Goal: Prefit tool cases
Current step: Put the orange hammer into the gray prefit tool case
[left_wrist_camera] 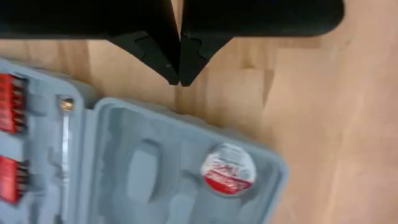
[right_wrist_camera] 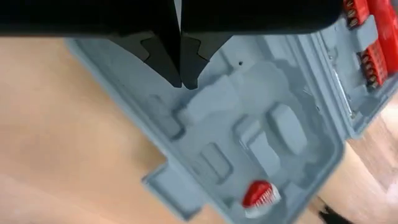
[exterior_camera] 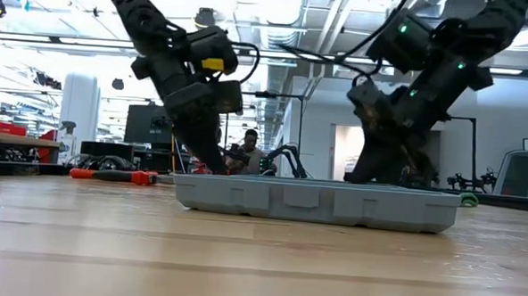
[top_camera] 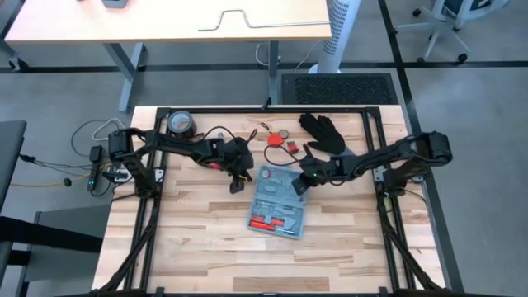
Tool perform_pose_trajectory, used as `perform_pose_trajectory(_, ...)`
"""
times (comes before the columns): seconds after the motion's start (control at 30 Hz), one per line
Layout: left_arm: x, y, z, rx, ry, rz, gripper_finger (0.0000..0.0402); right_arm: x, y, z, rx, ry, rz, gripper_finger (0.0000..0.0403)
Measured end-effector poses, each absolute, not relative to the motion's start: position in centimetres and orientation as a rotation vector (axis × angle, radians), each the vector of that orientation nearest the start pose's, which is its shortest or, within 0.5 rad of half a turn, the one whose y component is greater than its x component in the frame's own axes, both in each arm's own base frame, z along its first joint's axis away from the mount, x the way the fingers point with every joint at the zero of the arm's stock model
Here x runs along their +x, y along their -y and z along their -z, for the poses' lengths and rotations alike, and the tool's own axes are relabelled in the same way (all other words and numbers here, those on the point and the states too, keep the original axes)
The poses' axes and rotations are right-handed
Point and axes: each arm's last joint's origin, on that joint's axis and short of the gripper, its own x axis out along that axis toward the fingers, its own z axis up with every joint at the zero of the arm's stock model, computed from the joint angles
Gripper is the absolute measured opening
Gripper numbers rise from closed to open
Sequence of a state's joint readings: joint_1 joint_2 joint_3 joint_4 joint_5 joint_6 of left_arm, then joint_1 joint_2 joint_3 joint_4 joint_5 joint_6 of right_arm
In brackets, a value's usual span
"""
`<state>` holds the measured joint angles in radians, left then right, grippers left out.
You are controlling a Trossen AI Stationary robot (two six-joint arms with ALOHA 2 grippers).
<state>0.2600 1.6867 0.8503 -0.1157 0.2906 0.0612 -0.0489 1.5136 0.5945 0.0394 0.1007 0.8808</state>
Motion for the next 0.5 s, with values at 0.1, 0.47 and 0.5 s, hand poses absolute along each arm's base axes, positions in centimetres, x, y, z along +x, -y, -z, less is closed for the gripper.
perform_pose_trajectory(0.1, 30.4, -7.0, -14.4, -0.212, -0.913, 0.1, 0.0, 26.8, 1.7, -12.8, 0.817, -0.79, 0.515, 0.0)
perform_pose_trajectory(0.47, 29.3, -5.6, -12.8, -0.276, -0.917, 0.198, 0.0, 31.3, 2.6, -12.0, 0.788, -0.807, 0.403, 0.0)
perform_pose_trajectory(0.5, 29.2, -5.7, -12.7, -0.279, -0.925, 0.197, 0.0, 31.5, 2.7, -12.0, 0.784, -0.804, 0.402, 0.0)
